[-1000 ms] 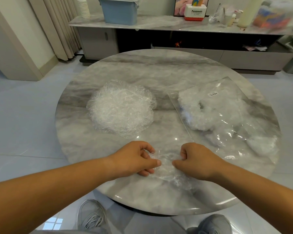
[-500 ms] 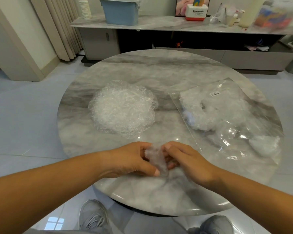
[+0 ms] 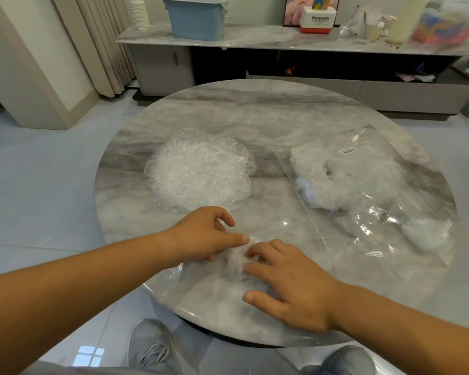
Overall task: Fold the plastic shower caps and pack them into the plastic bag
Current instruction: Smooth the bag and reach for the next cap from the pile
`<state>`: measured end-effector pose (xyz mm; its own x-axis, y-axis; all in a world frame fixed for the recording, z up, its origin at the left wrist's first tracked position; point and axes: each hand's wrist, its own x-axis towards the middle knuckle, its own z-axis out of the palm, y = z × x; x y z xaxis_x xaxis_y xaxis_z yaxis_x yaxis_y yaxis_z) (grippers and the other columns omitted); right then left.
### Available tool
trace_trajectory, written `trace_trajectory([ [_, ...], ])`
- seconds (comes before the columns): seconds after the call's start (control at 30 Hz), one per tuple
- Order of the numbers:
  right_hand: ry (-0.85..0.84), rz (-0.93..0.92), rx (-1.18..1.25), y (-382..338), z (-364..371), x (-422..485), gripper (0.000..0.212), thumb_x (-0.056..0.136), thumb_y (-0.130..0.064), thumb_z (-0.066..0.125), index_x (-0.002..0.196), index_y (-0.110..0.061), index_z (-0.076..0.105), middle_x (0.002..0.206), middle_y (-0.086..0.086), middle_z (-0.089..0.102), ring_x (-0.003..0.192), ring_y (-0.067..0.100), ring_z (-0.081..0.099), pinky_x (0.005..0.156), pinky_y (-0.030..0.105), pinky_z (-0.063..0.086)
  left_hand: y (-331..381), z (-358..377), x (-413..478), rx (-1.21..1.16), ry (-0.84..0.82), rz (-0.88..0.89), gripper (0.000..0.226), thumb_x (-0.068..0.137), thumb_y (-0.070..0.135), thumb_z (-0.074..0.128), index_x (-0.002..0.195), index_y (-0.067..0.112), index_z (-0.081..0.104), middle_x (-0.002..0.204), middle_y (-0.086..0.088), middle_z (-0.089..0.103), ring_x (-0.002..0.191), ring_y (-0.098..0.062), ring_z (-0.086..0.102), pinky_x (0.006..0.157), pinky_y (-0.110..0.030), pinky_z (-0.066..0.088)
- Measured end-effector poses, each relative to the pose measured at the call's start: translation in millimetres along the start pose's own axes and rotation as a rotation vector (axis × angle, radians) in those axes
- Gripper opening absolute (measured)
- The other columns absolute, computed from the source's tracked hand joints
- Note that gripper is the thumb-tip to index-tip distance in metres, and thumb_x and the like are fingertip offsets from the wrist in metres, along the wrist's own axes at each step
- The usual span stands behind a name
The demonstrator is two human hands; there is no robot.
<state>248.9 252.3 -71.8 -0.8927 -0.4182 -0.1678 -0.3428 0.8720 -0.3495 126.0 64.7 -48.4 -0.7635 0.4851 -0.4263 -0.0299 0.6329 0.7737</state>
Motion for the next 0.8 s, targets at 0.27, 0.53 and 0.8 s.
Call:
trace_trajectory([
  [0.27,0.021,-0.067,-0.023,7.5,-0.4,-4.5,0.052,0.100,-0.066,0.025,0.136,-0.039,0.051,0.151,-0.020,0.036,0.139,0.004,0.024,0.112,0.032,0.028,-2.0,9.2,11.4,0.186,-0.069,0.056,0.051,0.069,0.036,0.092,0.110,0.020,0.066,0.083,0.006,0.065,0.070,-0.005,0.062,0.064,-0.019,0.048],
  [0.53,0.352,0.249,0.656,8.5,-9.5,-13.2,0.020,0.092,-0.059,0.059,0.104,-0.044,0.063,0.146,-0.024,0.039,0.140,-0.007,0.032,0.111,0.025,0.033,10.7,11.9,12.5,-0.197,-0.076,-0.063,0.022,0.081,0.014,0.084,0.091,0.006,0.066,0.076,-0.009,0.065,0.064,-0.015,0.064,0.066,-0.028,0.060],
  [0.8,0.527,0.492,1.542,7.5,-42.6,-25.0,0.026,0.099,-0.029,0.056,0.109,-0.021,0.079,0.110,-0.012,0.075,0.104,0.006,0.071,0.099,0.040,0.053,50.6,35.3,6.9,-0.715,-0.108,-0.012,0.017,0.089,0.009,0.074,0.098,0.004,0.060,0.088,-0.015,0.067,0.076,-0.019,0.069,0.070,-0.028,0.059],
])
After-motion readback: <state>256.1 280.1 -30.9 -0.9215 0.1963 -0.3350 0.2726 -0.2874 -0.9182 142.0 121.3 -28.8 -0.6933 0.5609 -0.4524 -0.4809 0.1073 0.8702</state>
